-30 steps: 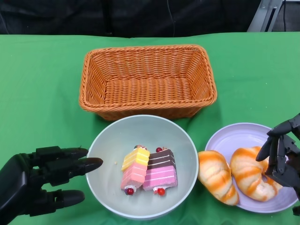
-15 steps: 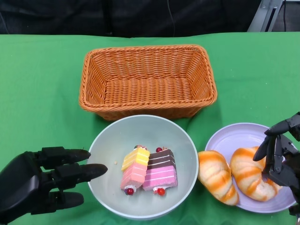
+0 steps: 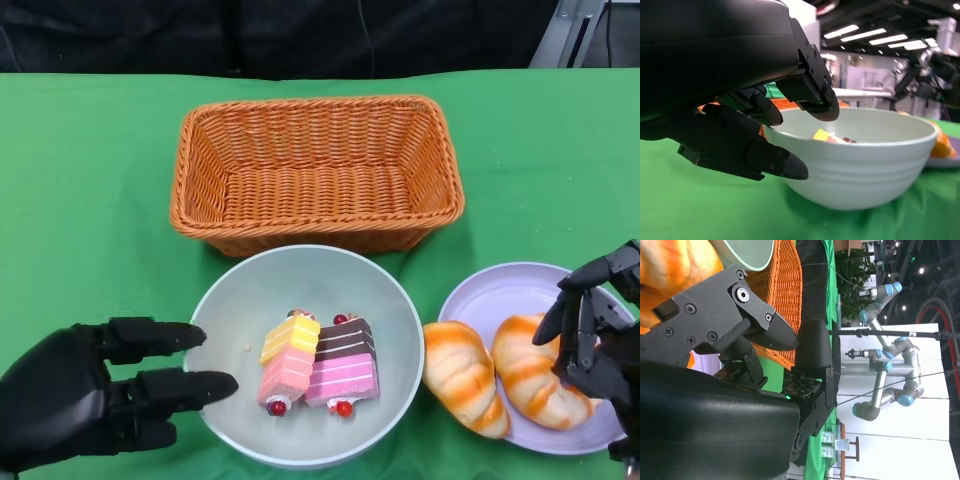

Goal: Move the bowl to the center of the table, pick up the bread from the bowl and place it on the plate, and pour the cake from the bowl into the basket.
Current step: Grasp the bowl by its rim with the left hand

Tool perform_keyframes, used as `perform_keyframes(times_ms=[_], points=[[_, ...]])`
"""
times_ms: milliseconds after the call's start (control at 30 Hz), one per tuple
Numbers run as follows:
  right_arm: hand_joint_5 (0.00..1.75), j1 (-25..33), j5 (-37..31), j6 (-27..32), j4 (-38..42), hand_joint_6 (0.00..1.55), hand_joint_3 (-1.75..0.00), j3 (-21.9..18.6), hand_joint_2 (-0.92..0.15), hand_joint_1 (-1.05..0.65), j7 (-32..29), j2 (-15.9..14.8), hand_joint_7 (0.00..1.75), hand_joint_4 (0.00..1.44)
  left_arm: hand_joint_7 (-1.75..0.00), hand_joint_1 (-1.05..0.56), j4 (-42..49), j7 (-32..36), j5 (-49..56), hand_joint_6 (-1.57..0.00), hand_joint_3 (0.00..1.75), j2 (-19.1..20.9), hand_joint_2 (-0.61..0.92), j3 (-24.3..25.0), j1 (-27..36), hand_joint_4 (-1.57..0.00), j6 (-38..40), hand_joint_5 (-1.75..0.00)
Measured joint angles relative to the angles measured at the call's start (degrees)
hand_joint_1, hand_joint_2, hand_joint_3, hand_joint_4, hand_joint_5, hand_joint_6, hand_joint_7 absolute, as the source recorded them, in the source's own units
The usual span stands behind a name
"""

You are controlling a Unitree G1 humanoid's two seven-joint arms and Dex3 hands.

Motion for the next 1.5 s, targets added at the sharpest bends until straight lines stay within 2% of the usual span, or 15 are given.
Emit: perform_keyframes(times_ms=[333,600,967,1500], points=[[1.75,1.3,-0.2,0.9,-2.2,0.55,-1.21,0.5,-0.55,-0.16,-0.9,0.8,1.73,0.84,-0.01,-0.36,1.7,0.8,-0.5,-0.67,0.13,1.0,0.92,-9.4,-4.4,-0.74,4.7,-0.01],[1.75,1.9,-0.2,1.0,-3.1,0.56,-1.22,0.7,-0.55,-0.16,-1.2,1.0,1.73,0.83,-0.01,-0.35,3.5,1.2,-0.6,-0.67,0.14,-0.4,0.92,-15.4,-6.4,-0.75,6.7,-0.01],[1.75,2.0,-0.2,0.8,-3.2,0.56,-1.23,0.8,-0.54,-0.17,-1.0,1.2,1.74,0.84,0.0,-0.37,3.9,1.1,-2.7,-0.67,0.14,-1.3,0.92,-18.6,-8.7,-0.76,10.0,-0.01],[1.75,1.8,-1.1,-0.3,-1.9,0.56,-1.24,0.8,-0.55,-0.13,-1.3,1.8,1.73,0.84,-0.01,-0.38,2.9,2.0,-2.9,-0.67,0.17,-1.3,0.92,-20.0,-8.7,-0.77,12.9,-0.01]])
